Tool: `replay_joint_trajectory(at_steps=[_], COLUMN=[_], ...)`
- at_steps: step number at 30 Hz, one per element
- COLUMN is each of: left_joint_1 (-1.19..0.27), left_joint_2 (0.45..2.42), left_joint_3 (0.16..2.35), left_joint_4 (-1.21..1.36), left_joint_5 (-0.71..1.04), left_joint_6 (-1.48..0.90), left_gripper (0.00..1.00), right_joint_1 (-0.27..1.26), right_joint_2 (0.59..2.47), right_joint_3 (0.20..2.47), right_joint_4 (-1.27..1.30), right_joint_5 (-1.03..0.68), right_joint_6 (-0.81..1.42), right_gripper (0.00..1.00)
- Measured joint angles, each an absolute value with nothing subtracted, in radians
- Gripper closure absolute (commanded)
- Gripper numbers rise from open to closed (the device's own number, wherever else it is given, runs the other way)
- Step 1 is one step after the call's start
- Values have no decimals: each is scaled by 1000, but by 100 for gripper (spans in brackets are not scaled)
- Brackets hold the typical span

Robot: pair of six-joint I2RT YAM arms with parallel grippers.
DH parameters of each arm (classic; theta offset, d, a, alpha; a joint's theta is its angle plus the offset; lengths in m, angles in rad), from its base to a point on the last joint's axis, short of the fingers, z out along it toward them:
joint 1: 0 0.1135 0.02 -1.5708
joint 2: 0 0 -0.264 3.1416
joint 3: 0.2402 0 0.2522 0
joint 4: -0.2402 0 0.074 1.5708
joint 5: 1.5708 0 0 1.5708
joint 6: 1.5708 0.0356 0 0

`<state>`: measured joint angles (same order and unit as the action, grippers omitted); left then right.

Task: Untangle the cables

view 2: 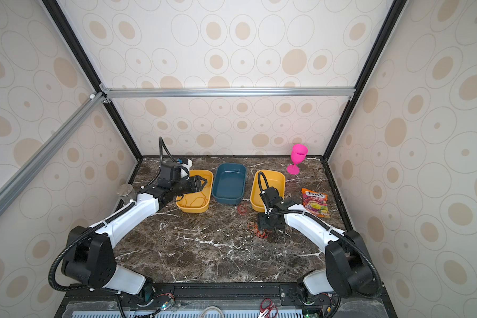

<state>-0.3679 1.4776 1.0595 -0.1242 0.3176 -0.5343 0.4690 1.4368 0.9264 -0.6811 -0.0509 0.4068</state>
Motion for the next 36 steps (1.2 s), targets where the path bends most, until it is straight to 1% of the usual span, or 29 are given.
replay_joint_trajectory(at_steps=[1, 3, 4, 8, 9, 14, 22, 29, 36], left_joint_1=[-382, -409, -421, -453, -458, -484, -578, -644, -667], left_joint_2=[1467, 1451, 1443, 1420, 1417, 1415, 1441, 1483, 1523], left_joint_3=[1030, 975, 949, 874, 861, 813, 794, 788, 725], left_joint_4=[-112, -94, -83, -26, -10, 73, 161, 237, 336], left_joint_5=[329, 348, 360, 392, 401, 461, 575, 640, 672], left_joint_6=[-538, -553, -562, -595, -604, -630, -631, -631, -636], left_gripper=[46, 46, 46, 46, 46, 46, 47, 49, 52], right_joint_1=[469, 469, 468, 464, 464, 464, 464, 464, 464], right_joint_2=[1455, 1490, 1504, 1521, 1521, 1509, 1365, 1357, 1332], right_joint_3=[926, 926, 926, 926, 926, 924, 876, 853, 840], right_joint_4=[-676, -661, -654, -629, -625, -601, -500, -429, -377], right_joint_5=[-54, -58, -61, -83, -92, -164, -371, -508, -603], right_joint_6=[408, 417, 418, 427, 426, 392, 335, 324, 331], right_gripper=[44, 66, 73, 96, 99, 100, 100, 100, 100])
